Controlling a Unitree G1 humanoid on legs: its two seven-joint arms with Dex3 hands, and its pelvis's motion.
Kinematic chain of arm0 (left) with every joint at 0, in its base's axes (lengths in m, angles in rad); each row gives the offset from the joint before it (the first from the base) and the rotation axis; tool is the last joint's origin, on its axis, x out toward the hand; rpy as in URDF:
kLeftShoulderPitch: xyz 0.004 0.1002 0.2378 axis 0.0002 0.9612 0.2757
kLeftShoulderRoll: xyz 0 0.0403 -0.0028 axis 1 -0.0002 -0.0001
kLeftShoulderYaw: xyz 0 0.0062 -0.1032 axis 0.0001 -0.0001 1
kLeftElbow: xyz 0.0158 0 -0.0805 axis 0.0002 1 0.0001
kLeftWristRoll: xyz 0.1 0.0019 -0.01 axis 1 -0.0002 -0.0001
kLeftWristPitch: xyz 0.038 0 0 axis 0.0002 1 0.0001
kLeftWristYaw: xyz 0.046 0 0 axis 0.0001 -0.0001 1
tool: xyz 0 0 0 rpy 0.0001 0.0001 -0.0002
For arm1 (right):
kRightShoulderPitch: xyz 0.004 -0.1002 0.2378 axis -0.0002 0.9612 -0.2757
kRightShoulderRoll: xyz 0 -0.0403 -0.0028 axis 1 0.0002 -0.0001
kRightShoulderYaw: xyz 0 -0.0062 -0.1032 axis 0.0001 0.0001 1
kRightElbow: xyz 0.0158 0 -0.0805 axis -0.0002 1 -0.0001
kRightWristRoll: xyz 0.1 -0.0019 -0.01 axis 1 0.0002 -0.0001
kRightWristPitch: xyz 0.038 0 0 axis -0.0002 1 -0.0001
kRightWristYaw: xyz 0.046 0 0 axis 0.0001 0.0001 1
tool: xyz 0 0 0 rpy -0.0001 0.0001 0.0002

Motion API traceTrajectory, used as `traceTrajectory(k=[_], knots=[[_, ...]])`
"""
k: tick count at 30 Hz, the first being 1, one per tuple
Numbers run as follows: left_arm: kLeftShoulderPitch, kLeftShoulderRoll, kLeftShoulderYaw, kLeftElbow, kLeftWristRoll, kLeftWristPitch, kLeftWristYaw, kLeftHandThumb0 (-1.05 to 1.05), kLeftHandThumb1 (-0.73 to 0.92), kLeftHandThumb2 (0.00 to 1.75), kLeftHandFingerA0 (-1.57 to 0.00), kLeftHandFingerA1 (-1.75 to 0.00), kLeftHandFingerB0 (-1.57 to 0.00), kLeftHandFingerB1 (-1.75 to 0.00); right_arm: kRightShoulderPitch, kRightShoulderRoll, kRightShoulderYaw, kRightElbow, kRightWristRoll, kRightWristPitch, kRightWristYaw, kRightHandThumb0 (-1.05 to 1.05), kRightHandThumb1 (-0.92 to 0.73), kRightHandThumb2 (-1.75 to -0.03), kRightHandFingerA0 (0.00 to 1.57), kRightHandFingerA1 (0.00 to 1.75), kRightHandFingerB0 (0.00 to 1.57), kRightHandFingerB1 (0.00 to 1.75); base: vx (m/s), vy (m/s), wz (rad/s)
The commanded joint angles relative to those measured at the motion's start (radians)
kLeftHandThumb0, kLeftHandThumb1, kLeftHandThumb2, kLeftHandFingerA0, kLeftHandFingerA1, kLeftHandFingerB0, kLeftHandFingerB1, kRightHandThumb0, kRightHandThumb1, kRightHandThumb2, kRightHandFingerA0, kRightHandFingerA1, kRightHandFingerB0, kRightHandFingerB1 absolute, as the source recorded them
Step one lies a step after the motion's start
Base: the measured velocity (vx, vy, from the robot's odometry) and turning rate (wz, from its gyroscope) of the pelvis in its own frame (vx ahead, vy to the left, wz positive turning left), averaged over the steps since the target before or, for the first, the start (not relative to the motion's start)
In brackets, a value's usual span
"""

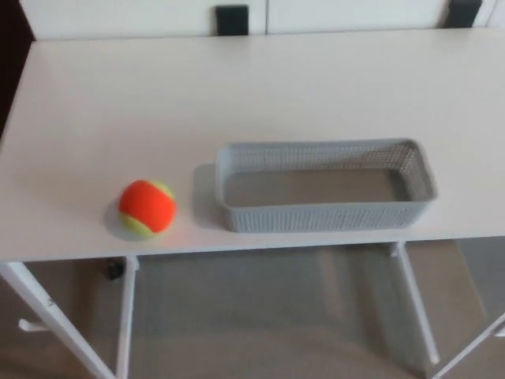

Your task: The robot walk towards a table in front and uses its left hand to pickup a tennis ball on the left side and put it in a container on the right hand side

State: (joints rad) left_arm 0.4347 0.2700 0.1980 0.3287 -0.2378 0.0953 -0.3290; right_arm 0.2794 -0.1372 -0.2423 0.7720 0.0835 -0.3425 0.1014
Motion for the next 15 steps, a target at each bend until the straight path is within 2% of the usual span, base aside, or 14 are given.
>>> traceTrajectory(k=[1, 2, 3, 4, 5, 6, 7, 11, 12, 13, 14, 15], knots=[[-0.014, 0.014, 0.004, 0.011, 0.005, 0.019, -0.018, -0.19, 0.69, 0.63, -0.27, -0.36, -0.18, -0.32, -0.006, -0.01, -0.009, 0.005, 0.013, -0.008, 0.003, -0.71, -0.35, -0.6, 0.43, 1.13, 0.23, 0.93, 0.07, 0.103, 0.19], [-0.014, 0.015, 0.004, 0.011, 0.004, 0.021, -0.02, -0.19, 0.69, 0.63, -0.27, -0.36, -0.18, -0.32, -0.007, -0.01, -0.009, 0.008, 0.012, -0.009, 0.002, -0.71, -0.35, -0.6, 0.43, 1.13, 0.23, 0.93, 0.05, 0.094, 0.18], [-0.016, 0.015, 0.006, 0.012, -0.003, 0.026, -0.026, -0.19, 0.7, 0.63, -0.26, -0.36, -0.17, -0.31, -0.003, -0.008, -0.008, 0.003, 0.01, -0.009, -0.001, -0.74, -0.23, -0.81, 0.52, 1.0, 0.31, 0.83, 0.1, 0.023, 0.2], [-0.016, 0.015, 0.007, 0.012, -0.005, 0.028, -0.028, -0.19, 0.7, 0.63, -0.26, -0.36, -0.17, -0.31, -0.002, -0.008, -0.007, 0.001, 0.009, -0.008, -0.001, -0.74, -0.23, -0.81, 0.52, 1.0, 0.31, 0.83, 0.09, 0.001, -0.03], [-0.016, 0.012, 0.01, 0.008, -0.008, 0.031, -0.027, -0.19, 0.69, 0.63, -0.28, -0.38, -0.18, -0.32, -0.003, -0.007, -0.009, 0.005, 0.013, -0.013, 0.004, -0.72, -0.31, -0.62, 0.46, 1.13, 0.25, 0.93, 0.08, -0.001, 0.08], [-0.016, 0.011, 0.011, 0.007, -0.009, 0.033, -0.027, -0.19, 0.69, 0.63, -0.28, -0.38, -0.18, -0.32, -0.004, -0.006, -0.01, 0.008, 0.015, -0.015, 0.006, -0.72, -0.31, -0.62, 0.46, 1.13, 0.25, 0.93, 0.0, 0.0, 0.0], [-0.016, 0.008, 0.011, 0.004, -0.005, 0.034, -0.02, -0.19, 0.68, 0.63, -0.28, -0.38, -0.18, -0.32, 0.007, -0.007, -0.004, -0.019, 0.007, -0.001, 0.001, -0.74, -0.36, -0.59, 0.29, 1.11, 0.23, 0.97, 0.07, -0.008, 0.09], [-0.02, 0.008, 0.014, -0.009, -0.01, 0.044, -0.023, -0.2, 0.68, 0.63, -0.27, -0.38, -0.17, -0.32, -0.011, -0.008, -0.005, 0.007, 0.006, -0.006, -0.002, -0.75, -0.34, -0.61, 0.31, 1.17, 0.22, 0.97, 0.0, 0.0, 0.0], [-0.019, 0.01, 0.012, -0.018, -0.009, 0.046, -0.027, -0.21, 0.69, 0.63, -0.26, -0.38, -0.16, -0.32, -0.012, -0.007, -0.006, 0.005, 0.008, -0.008, -0.001, -0.72, -0.33, -0.62, 0.38, 1.19, 0.21, 0.98, 0.0, 0.0, 0.0], [-0.019, 0.01, 0.012, -0.021, -0.009, 0.047, -0.029, -0.21, 0.69, 0.63, -0.26, -0.38, -0.16, -0.32, -0.013, -0.007, -0.007, 0.005, 0.009, -0.008, -0.001, -0.72, -0.33, -0.62, 0.38, 1.19, 0.21, 0.98, 0.0, 0.0, 0.0], [-0.019, 0.013, 0.01, -0.03, -0.006, 0.05, -0.029, -0.21, 0.7, 0.63, -0.25, -0.38, -0.16, -0.32, -0.011, -0.005, -0.006, -0.005, 0.01, -0.009, 0.0, -0.68, -0.33, -0.63, 0.49, 1.16, 0.23, 0.98, 0.0, 0.0, 0.0], [-0.017, 0.014, 0.009, -0.039, -0.004, 0.055, -0.029, -0.2, 0.7, 0.63, -0.24, -0.37, -0.15, -0.31, -0.008, -0.004, -0.005, -0.011, 0.01, -0.01, 0.001, -0.69, -0.33, -0.62, 0.51, 1.12, 0.24, 0.96, 0.0, 0.0, 0.0]])
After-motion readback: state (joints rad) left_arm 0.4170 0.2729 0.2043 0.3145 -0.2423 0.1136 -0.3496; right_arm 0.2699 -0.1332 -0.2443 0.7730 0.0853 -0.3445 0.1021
